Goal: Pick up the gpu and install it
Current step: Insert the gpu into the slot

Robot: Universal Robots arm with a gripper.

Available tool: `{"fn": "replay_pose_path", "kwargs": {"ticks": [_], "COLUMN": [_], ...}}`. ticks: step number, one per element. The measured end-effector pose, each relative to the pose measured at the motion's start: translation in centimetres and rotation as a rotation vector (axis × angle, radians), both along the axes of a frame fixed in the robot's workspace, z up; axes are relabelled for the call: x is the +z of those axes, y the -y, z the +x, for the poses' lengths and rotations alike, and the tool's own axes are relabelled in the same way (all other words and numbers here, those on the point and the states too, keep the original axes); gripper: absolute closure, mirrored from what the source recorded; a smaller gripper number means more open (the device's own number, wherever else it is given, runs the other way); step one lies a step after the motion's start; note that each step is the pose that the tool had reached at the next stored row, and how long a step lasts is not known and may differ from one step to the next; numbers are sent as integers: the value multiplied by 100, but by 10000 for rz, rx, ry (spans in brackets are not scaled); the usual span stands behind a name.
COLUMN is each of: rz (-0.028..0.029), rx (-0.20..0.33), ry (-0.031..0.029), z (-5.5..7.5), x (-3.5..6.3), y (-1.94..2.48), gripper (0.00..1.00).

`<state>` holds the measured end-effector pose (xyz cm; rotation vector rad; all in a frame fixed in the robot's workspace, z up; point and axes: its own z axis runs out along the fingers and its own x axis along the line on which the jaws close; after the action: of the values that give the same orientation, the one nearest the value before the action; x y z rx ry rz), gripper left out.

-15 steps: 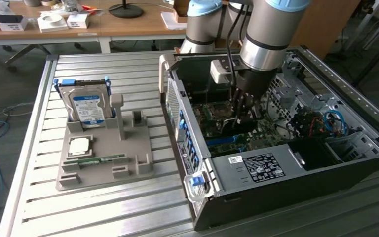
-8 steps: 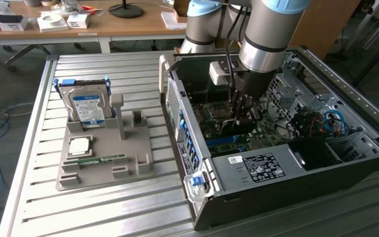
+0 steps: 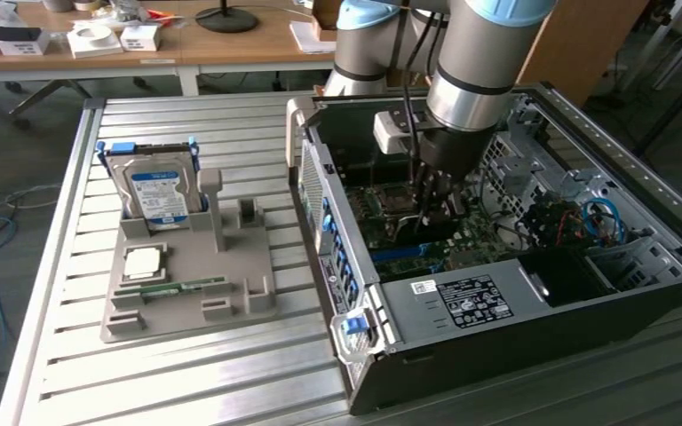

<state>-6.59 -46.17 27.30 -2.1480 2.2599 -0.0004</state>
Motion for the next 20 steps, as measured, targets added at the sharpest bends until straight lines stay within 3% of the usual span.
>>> {"fn": "replay_pose_path", "kwargs": {"ticks": [20], "rz": [-3], "rx": [0], "ry": [-2], "z": [-54], "x": [-34], "y": [-2], "gripper": [74]}}
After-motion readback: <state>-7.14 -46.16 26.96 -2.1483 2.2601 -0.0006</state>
